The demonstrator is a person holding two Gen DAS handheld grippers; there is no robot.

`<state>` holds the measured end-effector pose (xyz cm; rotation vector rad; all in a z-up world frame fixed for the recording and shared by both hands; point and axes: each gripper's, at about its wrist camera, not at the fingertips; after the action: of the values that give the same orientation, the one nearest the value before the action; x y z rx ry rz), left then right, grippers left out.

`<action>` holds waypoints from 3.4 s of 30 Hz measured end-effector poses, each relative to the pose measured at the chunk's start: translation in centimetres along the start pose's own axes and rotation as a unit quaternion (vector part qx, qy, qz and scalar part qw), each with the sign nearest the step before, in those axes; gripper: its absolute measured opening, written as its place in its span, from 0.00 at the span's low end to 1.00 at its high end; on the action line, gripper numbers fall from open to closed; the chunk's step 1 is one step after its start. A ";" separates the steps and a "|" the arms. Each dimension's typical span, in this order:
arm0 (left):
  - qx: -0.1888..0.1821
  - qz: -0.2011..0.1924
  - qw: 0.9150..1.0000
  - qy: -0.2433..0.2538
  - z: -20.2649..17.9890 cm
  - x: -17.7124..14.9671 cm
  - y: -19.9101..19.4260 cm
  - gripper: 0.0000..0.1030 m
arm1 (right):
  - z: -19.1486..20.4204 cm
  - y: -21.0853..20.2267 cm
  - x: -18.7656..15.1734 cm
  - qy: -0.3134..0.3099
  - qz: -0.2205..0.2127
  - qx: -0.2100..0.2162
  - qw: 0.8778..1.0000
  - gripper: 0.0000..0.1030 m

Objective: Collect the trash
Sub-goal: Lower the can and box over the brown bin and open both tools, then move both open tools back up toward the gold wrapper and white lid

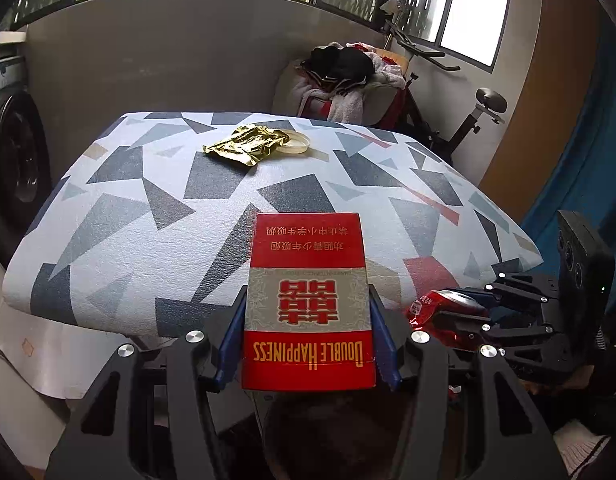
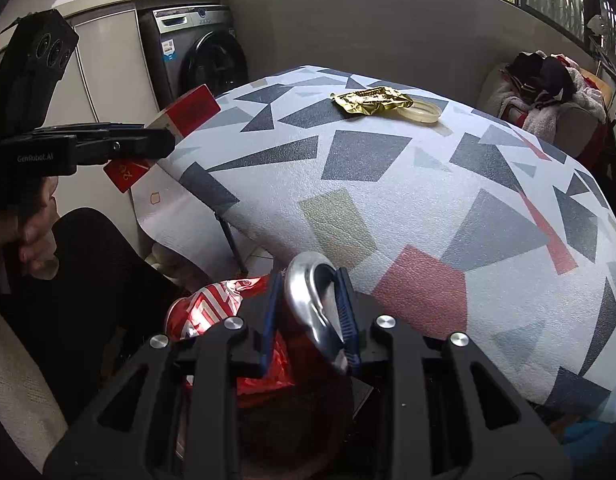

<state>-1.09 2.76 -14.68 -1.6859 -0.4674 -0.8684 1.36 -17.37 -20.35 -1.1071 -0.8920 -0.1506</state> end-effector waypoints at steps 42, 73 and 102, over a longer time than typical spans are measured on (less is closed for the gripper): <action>-0.061 0.012 0.995 0.082 -3.6 -4.4 3.3 0.90 | -4.8 0.8 -0.2 0.086 -0.044 -0.076 0.992 0.94; 0.059 -0.009 0.998 0.025 1.9 -1.5 2.8 0.94 | -4.5 2.0 0.3 0.071 -0.015 -0.083 0.994 0.94; 0.084 -0.027 0.996 0.025 9.1 8.3 6.1 0.94 | -11.6 5.1 11.5 0.123 0.009 -0.094 0.988 0.95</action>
<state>11.30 8.57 -13.36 -1.4998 -0.5382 -0.8833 17.91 -20.94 -17.81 -1.2412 -0.6553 -0.3551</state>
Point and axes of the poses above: each gripper's, at about its wrist camera, not at the fingertips, and y roughly the way its jaws point, z to its left, x to its top, and after that the axes turned 6 degrees about y, right-handed
